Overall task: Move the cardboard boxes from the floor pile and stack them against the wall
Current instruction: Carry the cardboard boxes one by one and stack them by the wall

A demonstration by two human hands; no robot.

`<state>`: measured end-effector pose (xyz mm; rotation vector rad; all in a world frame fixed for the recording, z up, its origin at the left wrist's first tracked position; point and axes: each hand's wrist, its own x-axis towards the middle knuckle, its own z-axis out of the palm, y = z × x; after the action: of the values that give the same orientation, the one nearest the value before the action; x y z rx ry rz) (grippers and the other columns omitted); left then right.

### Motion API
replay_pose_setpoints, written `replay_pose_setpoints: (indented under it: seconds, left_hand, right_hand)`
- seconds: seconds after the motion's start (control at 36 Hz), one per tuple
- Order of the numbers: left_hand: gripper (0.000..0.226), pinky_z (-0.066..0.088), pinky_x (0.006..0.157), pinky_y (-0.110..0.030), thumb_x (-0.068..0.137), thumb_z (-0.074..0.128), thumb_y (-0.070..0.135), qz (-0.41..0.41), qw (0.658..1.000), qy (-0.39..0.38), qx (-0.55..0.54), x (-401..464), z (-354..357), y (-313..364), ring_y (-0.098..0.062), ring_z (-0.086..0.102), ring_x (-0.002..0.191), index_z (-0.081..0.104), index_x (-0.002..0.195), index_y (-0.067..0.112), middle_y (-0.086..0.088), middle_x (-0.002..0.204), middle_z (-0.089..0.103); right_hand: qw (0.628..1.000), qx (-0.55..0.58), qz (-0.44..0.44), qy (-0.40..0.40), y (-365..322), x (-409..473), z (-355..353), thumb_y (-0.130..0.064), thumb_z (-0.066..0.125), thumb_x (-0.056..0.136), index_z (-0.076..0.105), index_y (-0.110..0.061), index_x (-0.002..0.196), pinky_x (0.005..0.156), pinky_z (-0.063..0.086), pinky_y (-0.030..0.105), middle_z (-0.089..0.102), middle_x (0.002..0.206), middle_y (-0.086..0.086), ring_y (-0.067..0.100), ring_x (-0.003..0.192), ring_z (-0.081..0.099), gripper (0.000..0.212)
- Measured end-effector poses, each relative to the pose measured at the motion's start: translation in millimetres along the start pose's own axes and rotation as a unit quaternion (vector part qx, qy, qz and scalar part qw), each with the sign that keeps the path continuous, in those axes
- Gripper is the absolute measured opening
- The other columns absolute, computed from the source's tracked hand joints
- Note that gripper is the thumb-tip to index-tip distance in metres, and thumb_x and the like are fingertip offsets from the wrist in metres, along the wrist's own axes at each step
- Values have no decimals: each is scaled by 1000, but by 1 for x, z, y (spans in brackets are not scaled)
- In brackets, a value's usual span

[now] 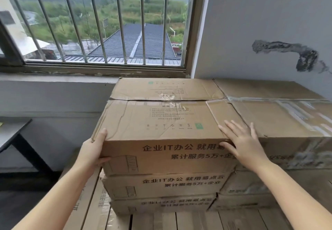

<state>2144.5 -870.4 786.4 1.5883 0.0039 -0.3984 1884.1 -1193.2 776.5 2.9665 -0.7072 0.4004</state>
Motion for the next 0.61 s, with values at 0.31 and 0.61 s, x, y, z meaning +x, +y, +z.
replay_pose_setpoints:
  seconds: [0.31,0.61]
  left_hand:
    - [45,53,83,-46,94,54,42,-12,1000,-16,5,-2,-7,-6,-22,49,110,49,131,17,0,121,50]
    - [30,46,92,-32,96,53,25,210,958,11,196,-50,-56,-37,-8,55,109,51,126,26,10,119,58]
  right_hand:
    - [999,38,7,11,-1,-5,1,-72,26,88,42,-26,144,116,2,55,36,153,2,22,144,24,74]
    - [961,268,19,63,-58,-91,-12,-62,35,90,37,-42,141,115,15,18,26,147,-35,-13,138,17,55]
